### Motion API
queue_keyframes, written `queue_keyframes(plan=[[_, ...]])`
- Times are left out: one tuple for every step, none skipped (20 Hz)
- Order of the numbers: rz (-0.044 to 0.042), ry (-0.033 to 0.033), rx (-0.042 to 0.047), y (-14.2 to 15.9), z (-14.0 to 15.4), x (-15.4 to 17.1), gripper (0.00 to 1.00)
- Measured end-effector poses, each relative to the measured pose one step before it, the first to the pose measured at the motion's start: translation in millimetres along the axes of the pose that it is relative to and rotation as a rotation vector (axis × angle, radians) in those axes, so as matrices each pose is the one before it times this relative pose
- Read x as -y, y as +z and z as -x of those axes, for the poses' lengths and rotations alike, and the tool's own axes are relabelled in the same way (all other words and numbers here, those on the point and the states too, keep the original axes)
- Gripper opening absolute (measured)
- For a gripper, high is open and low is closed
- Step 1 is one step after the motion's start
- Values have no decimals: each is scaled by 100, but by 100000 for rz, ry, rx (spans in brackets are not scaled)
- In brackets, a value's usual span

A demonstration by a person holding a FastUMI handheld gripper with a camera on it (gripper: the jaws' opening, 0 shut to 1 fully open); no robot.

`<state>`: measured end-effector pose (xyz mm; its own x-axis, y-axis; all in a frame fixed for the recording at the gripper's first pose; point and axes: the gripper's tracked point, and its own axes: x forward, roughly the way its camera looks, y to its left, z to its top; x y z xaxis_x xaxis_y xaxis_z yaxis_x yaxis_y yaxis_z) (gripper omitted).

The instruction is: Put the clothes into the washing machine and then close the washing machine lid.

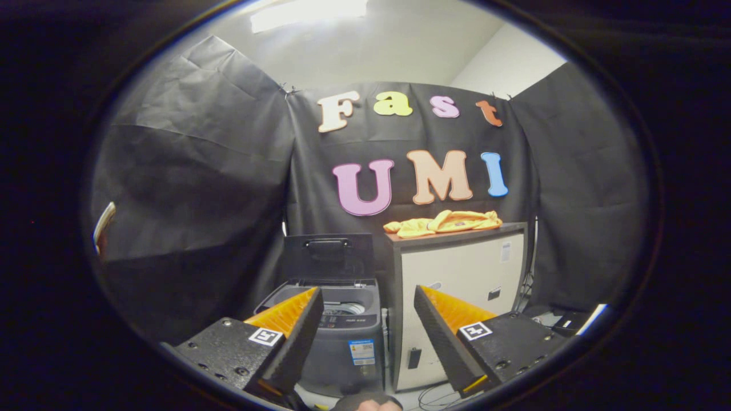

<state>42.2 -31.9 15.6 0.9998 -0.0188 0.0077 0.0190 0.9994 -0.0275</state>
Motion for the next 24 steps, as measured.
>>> queue_keyframes(plan=[[317, -241, -115, 126, -549, 419, 96], [233, -105, -58, 36, -628, 448, 97], [-80, -49, -152, 43, -687, 343, 97], [-492, 3, -3, 183, -668, 354, 97], [-538, 52, 408, 133, -694, 285, 97], [-225, -29, 423, 340, -720, 379, 97], [98, -169, 280, 332, -809, 433, 96], [265, 200, 126, 305, -718, 262, 96], [211, 215, 399, 301, -836, 248, 97], [376, 404, 450, 385, -736, 164, 96], [707, 216, 594, 341, -766, 206, 96], [789, 132, 623, 322, -737, 240, 96], [470, -39, 541, 196, -748, 277, 96], [205, -36, 442, 196, -770, 273, 97], [3, -144, -17, -36, -662, 302, 96], [91, -326, -268, -65, -735, 429, 96], [268, -305, -276, -24, -654, 454, 96], [59, -202, -56, -81, -686, 426, 96], [-171, -12, -941, -270, -724, 432, 96], [-55, 102, -883, -158, -757, 371, 96], [50, -482, -498, 72, -663, 470, 97], [-244, -1061, -749, -41, -722, 775, 97], [-875, -788, -824, -99, -736, 549, 97], [-1331, -470, -1118, 103, -909, 509, 97]])
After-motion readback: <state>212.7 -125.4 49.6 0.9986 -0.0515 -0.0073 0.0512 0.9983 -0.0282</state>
